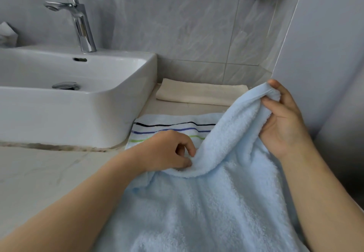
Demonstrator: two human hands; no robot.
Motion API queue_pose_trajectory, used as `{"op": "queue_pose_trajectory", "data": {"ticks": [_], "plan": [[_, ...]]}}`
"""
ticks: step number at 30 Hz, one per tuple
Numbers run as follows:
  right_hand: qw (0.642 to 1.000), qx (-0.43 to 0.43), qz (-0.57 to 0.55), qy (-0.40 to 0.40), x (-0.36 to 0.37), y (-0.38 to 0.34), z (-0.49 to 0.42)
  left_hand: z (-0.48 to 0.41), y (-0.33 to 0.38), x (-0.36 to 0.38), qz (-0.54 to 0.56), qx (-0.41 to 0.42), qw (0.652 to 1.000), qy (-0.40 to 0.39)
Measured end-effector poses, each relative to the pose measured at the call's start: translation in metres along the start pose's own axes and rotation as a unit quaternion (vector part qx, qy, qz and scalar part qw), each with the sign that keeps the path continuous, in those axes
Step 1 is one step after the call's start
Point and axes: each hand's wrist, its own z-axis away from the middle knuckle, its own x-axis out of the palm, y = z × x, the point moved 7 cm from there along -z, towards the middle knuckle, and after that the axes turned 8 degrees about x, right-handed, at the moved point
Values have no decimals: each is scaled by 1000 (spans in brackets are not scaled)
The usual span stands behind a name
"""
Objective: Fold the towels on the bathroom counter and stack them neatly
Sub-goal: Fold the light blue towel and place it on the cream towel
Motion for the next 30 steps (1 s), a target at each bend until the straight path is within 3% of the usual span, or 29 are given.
{"op": "queue_pose_trajectory", "data": {"ticks": [5,8,15,19,23,26,30], "plan": [[991,6,113,77,-13,7,-2,5,-24,-22,236,-79,959,138],[990,-7,106,87,-13,4,-2,6,-29,-25,326,-77,932,134],[997,-2,22,80,-12,-3,-2,9,-16,-6,211,-65,975,-15],[995,22,52,84,-16,3,-5,9,-13,-3,104,-59,992,-28],[987,87,107,82,-11,22,-4,4,2,3,-80,22,996,-39],[981,123,122,84,-11,29,-2,3,6,-3,-31,38,999,11],[977,133,128,107,-17,28,-2,5,-5,-19,199,3,973,113]]}}
